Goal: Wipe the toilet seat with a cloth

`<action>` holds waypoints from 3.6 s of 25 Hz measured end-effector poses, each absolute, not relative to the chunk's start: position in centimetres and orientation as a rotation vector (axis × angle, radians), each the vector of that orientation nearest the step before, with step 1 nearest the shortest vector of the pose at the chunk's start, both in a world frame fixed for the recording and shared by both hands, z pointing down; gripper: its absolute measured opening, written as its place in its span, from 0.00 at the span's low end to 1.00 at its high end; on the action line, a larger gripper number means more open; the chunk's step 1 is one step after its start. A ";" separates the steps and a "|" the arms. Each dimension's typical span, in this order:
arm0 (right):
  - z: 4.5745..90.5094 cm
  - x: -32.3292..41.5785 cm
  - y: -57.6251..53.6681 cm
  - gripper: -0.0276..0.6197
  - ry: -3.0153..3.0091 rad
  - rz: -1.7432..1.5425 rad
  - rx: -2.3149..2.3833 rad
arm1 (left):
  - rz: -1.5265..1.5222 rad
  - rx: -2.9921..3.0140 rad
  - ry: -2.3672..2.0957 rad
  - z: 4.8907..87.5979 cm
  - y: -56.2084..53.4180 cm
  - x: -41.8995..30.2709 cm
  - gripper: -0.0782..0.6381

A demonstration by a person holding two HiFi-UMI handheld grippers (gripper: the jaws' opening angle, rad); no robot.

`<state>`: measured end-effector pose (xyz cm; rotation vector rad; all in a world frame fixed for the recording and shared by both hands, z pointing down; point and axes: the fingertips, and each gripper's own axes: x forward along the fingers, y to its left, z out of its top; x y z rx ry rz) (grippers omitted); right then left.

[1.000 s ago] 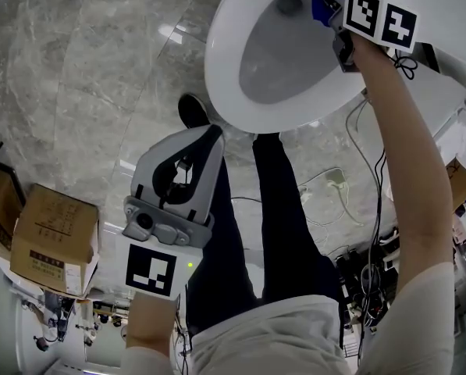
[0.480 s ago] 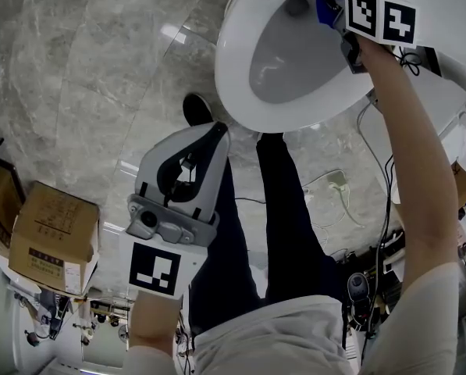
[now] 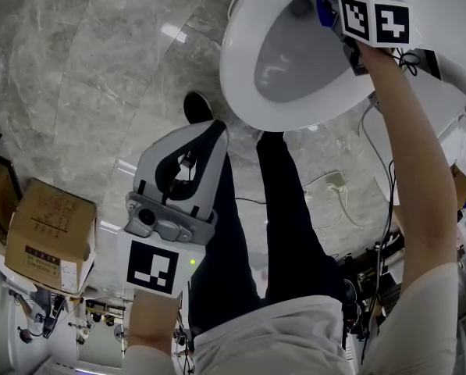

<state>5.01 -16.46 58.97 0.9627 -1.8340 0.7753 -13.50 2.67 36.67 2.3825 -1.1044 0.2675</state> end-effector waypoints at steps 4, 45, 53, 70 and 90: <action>59.1 4.5 -16.2 0.13 -1.831 0.769 0.959 | 0.264 2.376 -1.114 36.7 2.8 -13.9 0.12; 59.2 -0.4 -12.1 0.13 -1.795 0.432 0.680 | 0.255 2.333 -1.118 37.9 5.1 -15.6 0.12; 58.9 -1.3 -10.9 0.13 -1.817 0.396 0.632 | 0.250 2.321 -1.135 38.1 5.7 -15.6 0.12; 59.0 -3.0 -8.7 0.13 -1.854 0.325 0.500 | 0.251 2.312 -1.150 38.3 7.0 -15.1 0.12; 58.6 -5.1 -4.5 0.13 -1.880 0.210 0.363 | 0.247 2.283 -1.193 39.4 8.0 -16.1 0.12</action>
